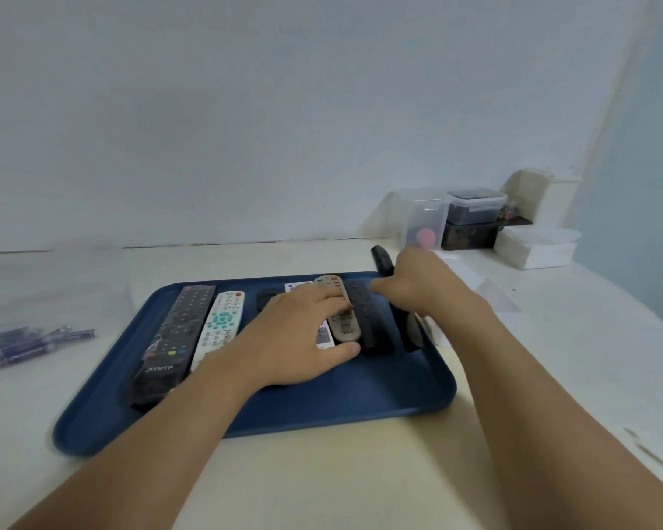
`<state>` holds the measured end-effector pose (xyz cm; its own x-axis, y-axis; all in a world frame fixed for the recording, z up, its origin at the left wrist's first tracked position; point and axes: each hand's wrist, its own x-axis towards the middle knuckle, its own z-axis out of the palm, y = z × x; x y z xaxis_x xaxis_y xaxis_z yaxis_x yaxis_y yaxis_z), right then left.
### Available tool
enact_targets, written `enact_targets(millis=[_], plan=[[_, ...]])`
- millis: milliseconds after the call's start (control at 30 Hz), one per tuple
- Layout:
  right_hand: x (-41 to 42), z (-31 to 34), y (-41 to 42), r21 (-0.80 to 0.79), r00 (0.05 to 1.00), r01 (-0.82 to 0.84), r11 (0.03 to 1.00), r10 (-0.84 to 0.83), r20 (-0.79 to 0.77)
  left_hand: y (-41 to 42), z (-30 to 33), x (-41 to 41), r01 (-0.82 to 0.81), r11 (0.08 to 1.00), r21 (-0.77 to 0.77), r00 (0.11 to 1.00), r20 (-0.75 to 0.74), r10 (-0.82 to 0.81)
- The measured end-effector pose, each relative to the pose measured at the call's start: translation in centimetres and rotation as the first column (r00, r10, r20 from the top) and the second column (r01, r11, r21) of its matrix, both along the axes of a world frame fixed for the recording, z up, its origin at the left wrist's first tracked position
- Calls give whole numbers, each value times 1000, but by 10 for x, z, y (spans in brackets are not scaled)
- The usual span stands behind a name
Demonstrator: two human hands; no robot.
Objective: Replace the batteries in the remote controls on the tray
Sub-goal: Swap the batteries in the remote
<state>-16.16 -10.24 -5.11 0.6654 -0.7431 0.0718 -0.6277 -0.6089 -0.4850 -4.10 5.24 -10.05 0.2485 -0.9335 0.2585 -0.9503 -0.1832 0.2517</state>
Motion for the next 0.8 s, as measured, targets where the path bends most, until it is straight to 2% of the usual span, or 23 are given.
enact_targets(millis=[100, 467, 600, 800], plan=[[2, -2, 3, 13, 999, -1, 1000, 2, -49, 5, 1, -2, 6, 999, 36, 1000, -21, -6], [9, -8, 6, 20, 994, 47, 999, -44, -97, 4, 0, -1, 27, 1000, -17, 999, -38, -27], [6, -6, 5, -20, 997, -66, 998, 65, -28, 4, -2, 3, 36, 999, -26, 997, -65, -38], [1, -2, 16, -30, 956, -196, 980, 184, -227, 7, -2, 7, 36, 998, -44, 994, -101, -40]])
